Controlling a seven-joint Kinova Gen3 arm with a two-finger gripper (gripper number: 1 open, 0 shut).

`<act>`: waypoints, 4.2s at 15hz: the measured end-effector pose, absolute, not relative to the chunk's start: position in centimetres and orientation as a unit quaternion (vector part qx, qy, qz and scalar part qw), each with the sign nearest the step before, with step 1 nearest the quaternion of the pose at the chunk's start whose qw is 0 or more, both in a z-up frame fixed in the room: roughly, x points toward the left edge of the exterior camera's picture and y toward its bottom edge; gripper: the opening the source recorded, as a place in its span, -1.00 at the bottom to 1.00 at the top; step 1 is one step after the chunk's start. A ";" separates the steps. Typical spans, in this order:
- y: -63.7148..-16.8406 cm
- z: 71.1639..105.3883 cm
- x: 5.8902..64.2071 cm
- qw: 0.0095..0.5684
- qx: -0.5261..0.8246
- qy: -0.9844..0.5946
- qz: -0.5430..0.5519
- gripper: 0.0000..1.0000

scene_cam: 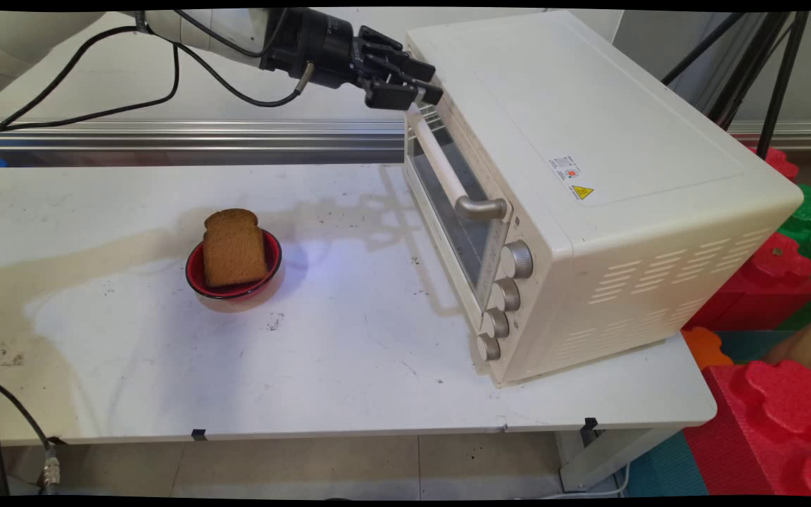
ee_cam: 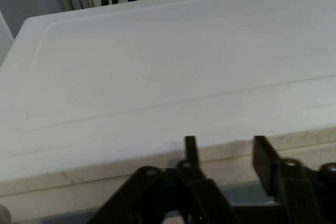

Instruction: Open the oven

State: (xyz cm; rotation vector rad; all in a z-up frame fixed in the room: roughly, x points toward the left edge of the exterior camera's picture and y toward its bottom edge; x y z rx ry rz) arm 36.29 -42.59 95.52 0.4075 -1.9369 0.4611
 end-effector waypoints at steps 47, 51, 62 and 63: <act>-40.2 91.4 40.4 0.491 0.148 -0.841 0.176 -1.00; -39.5 90.5 41.4 0.483 0.146 -0.846 0.173 -1.00; -37.6 88.1 44.0 0.461 0.145 -0.860 0.163 -1.00; -37.4 87.8 44.3 0.459 0.144 -0.862 0.161 -1.00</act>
